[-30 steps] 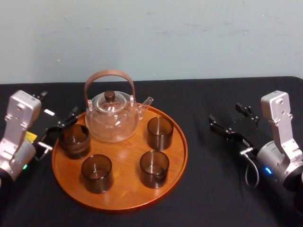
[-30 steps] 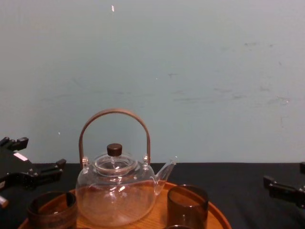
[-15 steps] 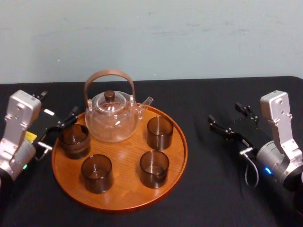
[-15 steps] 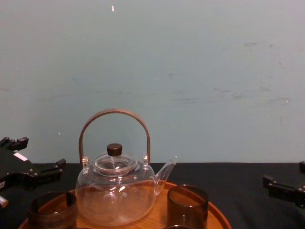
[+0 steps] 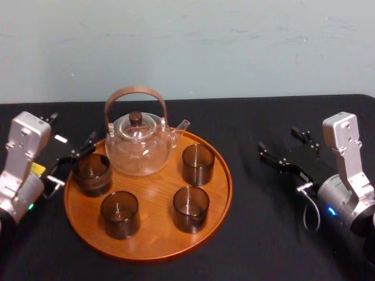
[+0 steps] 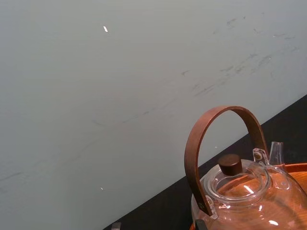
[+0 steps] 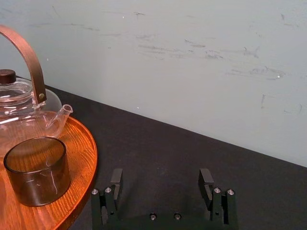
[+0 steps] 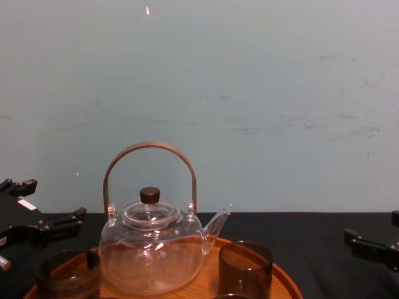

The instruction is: Pick up the glass from the table and place it on the tray.

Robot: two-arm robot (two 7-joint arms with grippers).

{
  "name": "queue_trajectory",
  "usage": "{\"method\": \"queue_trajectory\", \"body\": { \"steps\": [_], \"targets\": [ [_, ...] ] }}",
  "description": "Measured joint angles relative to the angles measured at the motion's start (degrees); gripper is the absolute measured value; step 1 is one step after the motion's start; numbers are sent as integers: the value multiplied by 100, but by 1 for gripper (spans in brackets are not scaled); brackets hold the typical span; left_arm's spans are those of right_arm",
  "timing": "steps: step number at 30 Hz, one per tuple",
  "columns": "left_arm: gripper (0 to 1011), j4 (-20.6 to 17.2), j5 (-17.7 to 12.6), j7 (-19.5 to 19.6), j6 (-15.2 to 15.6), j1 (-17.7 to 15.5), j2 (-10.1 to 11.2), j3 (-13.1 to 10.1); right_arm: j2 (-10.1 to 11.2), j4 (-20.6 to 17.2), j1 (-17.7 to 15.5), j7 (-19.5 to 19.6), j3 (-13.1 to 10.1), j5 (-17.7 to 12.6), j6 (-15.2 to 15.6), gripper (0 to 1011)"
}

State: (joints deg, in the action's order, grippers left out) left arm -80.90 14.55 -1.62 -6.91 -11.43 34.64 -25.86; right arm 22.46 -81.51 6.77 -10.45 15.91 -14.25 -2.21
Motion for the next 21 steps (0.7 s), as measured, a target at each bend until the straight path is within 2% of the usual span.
{"method": "queue_trajectory", "body": {
  "steps": [21],
  "targets": [
    [1001, 0, 0, 0, 0, 0, 0, 0, 0, -1, 0, 0, 0, 0, 0, 1002]
  ]
}}
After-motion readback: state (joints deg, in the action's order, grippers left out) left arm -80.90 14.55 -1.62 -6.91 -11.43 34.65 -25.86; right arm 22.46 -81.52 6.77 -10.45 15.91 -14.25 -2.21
